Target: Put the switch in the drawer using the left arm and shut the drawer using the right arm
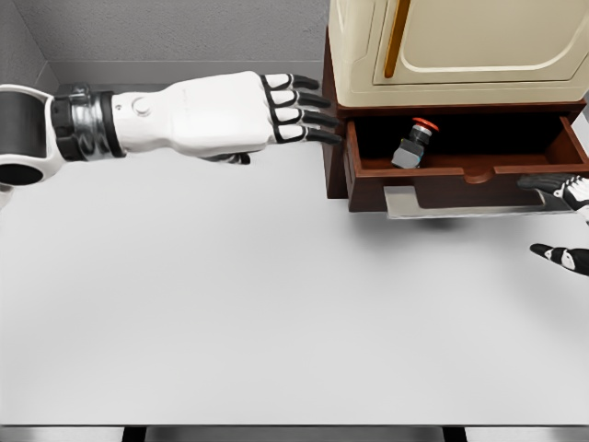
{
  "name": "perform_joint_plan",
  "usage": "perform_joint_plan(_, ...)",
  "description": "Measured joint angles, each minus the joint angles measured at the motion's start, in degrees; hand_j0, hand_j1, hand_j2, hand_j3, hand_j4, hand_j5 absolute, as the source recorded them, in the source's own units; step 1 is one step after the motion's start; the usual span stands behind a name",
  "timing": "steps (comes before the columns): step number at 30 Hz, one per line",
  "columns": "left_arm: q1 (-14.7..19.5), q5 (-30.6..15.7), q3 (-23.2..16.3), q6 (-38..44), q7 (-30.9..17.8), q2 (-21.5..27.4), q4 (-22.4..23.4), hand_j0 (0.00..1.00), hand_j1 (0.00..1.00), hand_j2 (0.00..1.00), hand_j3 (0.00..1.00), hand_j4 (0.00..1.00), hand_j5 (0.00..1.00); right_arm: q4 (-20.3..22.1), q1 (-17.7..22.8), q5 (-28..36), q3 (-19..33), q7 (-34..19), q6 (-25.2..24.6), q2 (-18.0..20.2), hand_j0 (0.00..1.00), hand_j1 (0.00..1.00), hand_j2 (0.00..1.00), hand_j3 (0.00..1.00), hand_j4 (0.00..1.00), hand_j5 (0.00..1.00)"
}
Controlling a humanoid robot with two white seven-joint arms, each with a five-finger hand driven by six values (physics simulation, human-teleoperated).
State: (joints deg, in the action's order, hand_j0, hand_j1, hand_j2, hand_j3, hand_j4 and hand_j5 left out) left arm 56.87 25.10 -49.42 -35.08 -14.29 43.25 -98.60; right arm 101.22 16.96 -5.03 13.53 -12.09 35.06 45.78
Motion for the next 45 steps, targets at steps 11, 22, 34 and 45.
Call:
perform_joint_plan(11, -12.0, -0.9, 7.6, 0.0, 0.0, 12.7, 1.5, 1.0, 1.0, 1.0, 1.0, 1.0, 1.0, -0.1, -1.4, 0.1, -1.1, 0.0, 0.0, 1.6, 0.83, 0.83, 0.83, 0.83, 0.83, 0.83)
perform_joint_plan(22, -18.1, -0.9, 12.0, 0.0, 0.0, 16.8, 10.9, 1.0, 1.0, 1.0, 1.0, 1.0, 1.0, -0.2, -2.9, -0.7, -3.2, -0.2, 0.0, 2.8, 0.83, 0.83, 0.83, 0.83, 0.83, 0.83)
perform_joint_plan(34, -18.5, -2.0, 12.3, 0.0, 0.3, 17.3, 13.5, 1.0, 1.0, 1.0, 1.0, 1.0, 1.0, -1.4, -7.4, -1.3, -6.5, -0.2, 0.0, 2.8, 0.83, 0.83, 0.83, 0.83, 0.83, 0.83)
perform_joint_plan(45, -18.6, -6.2, 12.2, 0.0, 0.4, 16.8, 13.0, 1.0, 1.0, 1.0, 1.0, 1.0, 1.0, -3.4, -9.3, -1.4, -9.4, -0.2, 0.0, 2.7, 0.83, 0.83, 0.83, 0.83, 0.83, 0.83)
